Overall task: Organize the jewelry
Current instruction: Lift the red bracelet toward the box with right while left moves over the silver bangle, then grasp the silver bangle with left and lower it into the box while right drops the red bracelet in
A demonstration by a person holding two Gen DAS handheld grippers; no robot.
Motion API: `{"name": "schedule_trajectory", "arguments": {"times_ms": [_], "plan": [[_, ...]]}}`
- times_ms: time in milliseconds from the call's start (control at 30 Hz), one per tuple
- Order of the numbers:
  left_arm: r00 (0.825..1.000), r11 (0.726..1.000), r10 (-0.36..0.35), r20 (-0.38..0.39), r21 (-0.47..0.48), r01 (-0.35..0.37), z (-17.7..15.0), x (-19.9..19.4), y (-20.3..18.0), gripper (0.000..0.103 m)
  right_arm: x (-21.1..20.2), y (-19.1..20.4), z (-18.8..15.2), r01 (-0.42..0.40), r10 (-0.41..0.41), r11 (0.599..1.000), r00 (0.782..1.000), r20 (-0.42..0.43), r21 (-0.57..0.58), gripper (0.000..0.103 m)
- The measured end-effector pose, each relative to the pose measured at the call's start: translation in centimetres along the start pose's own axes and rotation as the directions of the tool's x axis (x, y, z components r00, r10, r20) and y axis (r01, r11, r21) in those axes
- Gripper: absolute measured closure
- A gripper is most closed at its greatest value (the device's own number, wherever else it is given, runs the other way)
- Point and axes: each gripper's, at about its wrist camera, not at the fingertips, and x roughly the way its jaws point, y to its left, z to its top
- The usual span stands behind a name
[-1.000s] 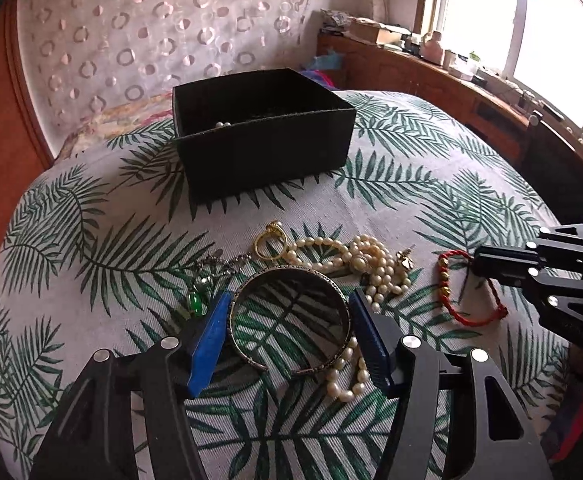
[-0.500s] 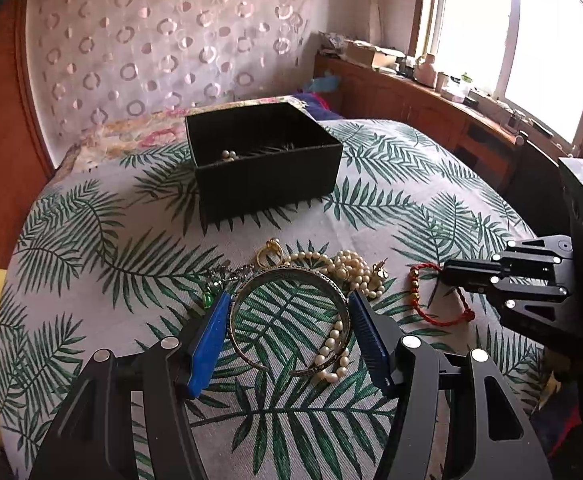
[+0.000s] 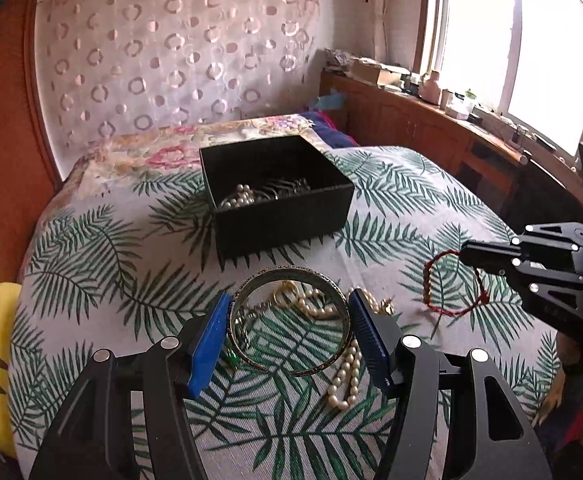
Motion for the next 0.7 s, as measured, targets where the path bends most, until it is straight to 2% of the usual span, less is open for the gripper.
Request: {"name": "schedule_trajectory", "arguments": {"times_ms": [400, 700], "plan": [[0.999, 1.0, 0.023, 0.034, 0.008, -0.023, 2.5, 0.3, 0.8, 0.045, 0.7, -0.4, 6.6, 0.002, 0.002, 0.998, 0.998, 0.069, -0.062, 0.1], [0.998, 0.999, 0.039, 0.044, 0.0, -0.039, 4.0, 1.0, 1.8, 0.045, 3.3, -0.7, 11.2, -0.066, 0.068, 0.997, 0.994, 0.088, -0.033, 0.1]]}}
